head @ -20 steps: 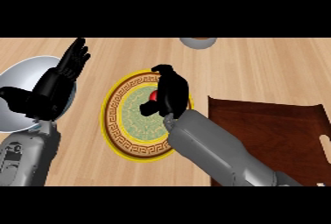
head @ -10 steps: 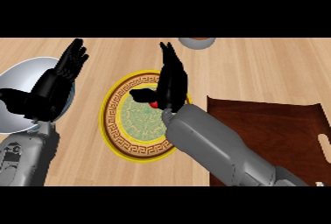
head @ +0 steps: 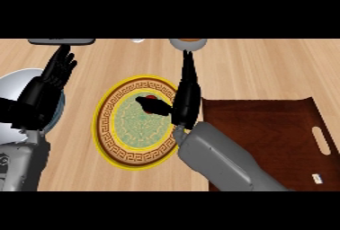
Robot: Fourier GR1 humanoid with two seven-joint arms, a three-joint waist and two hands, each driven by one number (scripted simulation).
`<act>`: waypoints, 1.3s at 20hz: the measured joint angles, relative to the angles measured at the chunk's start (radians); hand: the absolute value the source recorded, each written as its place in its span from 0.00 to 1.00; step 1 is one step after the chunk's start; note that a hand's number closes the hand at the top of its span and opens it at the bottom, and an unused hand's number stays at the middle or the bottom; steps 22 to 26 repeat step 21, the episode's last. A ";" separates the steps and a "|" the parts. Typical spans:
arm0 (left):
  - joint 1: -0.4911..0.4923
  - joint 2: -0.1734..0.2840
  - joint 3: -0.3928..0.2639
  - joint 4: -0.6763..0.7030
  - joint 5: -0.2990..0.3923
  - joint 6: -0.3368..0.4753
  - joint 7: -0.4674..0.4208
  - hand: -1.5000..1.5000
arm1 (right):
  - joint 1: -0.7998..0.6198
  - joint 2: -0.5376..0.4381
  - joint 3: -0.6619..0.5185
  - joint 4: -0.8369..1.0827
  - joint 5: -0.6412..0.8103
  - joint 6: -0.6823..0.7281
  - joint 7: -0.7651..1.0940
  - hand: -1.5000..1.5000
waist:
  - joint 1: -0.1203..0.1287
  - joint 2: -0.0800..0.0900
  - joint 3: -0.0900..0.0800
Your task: Pick the tomato from the tray and place it in the plate
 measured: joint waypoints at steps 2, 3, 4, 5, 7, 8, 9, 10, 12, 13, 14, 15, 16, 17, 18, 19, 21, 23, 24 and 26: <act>0.014 0.002 0.005 -0.009 -0.004 0.001 0.000 0.50 | 0.062 -0.021 -0.011 -0.073 0.006 -0.007 -0.023 0.00 | -0.010 -0.002 0.000; 0.036 -0.008 -0.002 -0.027 -0.012 0.009 -0.003 0.50 | 0.104 -0.039 -0.010 -0.115 0.005 -0.008 -0.035 0.00 | -0.013 -0.004 0.000; 0.034 0.001 0.008 -0.019 -0.007 0.001 -0.004 0.50 | 0.144 -0.064 -0.008 -0.161 0.004 -0.007 -0.049 0.00 | -0.018 -0.004 0.000; 0.046 0.006 0.012 -0.033 -0.003 -0.005 0.002 0.50 | 0.185 -0.092 -0.007 -0.213 0.002 -0.004 -0.065 0.00 | -0.020 -0.004 0.000; 0.047 0.005 0.013 -0.044 -0.005 -0.004 0.016 0.50 | 0.267 -0.139 -0.003 -0.305 -0.005 0.008 -0.090 0.00 | -0.023 -0.005 0.000; 0.042 0.008 0.017 -0.041 -0.002 -0.009 0.019 0.50 | 0.308 -0.163 0.000 -0.353 -0.001 0.016 -0.093 0.00 | -0.025 -0.005 0.000; 0.041 0.007 0.020 -0.043 0.000 -0.011 0.023 0.50 | 0.342 -0.185 -0.006 -0.383 -0.008 0.021 -0.113 0.00 | -0.025 -0.005 0.000; 0.040 0.004 0.019 -0.062 0.002 -0.008 0.039 0.50 | 0.384 -0.210 -0.004 -0.421 -0.018 0.025 -0.135 0.00 | -0.024 -0.005 0.000; 0.035 0.001 0.020 -0.058 -0.003 -0.007 0.038 0.50 | 0.453 -0.259 -0.008 -0.499 -0.038 0.046 -0.167 0.00 | -0.025 -0.004 0.000; 0.039 -0.001 0.021 -0.044 -0.012 -0.006 0.021 0.50 | 0.486 -0.279 -0.012 -0.528 -0.049 0.055 -0.186 0.00 | -0.026 -0.004 0.000; 0.027 0.007 0.029 -0.043 -0.006 -0.014 0.032 0.50 | 0.515 -0.291 -0.015 -0.557 -0.047 0.064 -0.194 0.00 | -0.026 -0.004 0.000; 0.023 0.006 0.034 -0.033 -0.004 -0.019 0.024 0.50 | 0.546 -0.307 -0.023 -0.588 -0.052 0.073 -0.206 0.00 | -0.025 -0.003 0.000; 0.016 0.004 0.036 -0.018 -0.007 -0.019 0.017 0.50 | 0.576 -0.334 -0.032 -0.625 -0.067 0.087 -0.223 0.00 | -0.026 -0.003 0.000; 0.006 0.008 0.039 -0.016 -0.005 -0.022 0.028 0.50 | 0.610 -0.353 -0.036 -0.649 -0.079 0.097 -0.246 0.00 | -0.026 -0.003 0.000; 0.019 0.000 0.032 -0.033 -0.013 -0.017 0.028 0.50 | 0.646 -0.364 -0.039 -0.667 -0.093 0.101 -0.279 0.00 | -0.025 -0.003 0.000; 0.018 -0.001 0.031 -0.042 -0.014 -0.018 0.038 0.50 | 0.670 -0.385 -0.053 -0.688 -0.108 0.117 -0.300 0.00 | -0.025 -0.003 0.000; 0.019 -0.001 0.040 -0.048 -0.008 -0.023 0.044 0.50 | 0.720 -0.396 -0.072 -0.709 -0.115 0.130 -0.346 0.00 | -0.024 -0.003 0.000; 0.019 -0.001 0.040 -0.048 -0.008 -0.023 0.044 0.50 | 0.720 -0.396 -0.072 -0.709 -0.115 0.130 -0.346 0.00 | -0.024 -0.003 0.000; 0.019 -0.001 0.040 -0.048 -0.008 -0.023 0.044 0.50 | 0.720 -0.396 -0.072 -0.709 -0.115 0.130 -0.346 0.00 | -0.024 -0.003 0.000; 0.019 -0.001 0.040 -0.048 -0.008 -0.023 0.044 0.50 | 0.720 -0.396 -0.072 -0.709 -0.115 0.130 -0.346 0.00 | -0.024 -0.003 0.000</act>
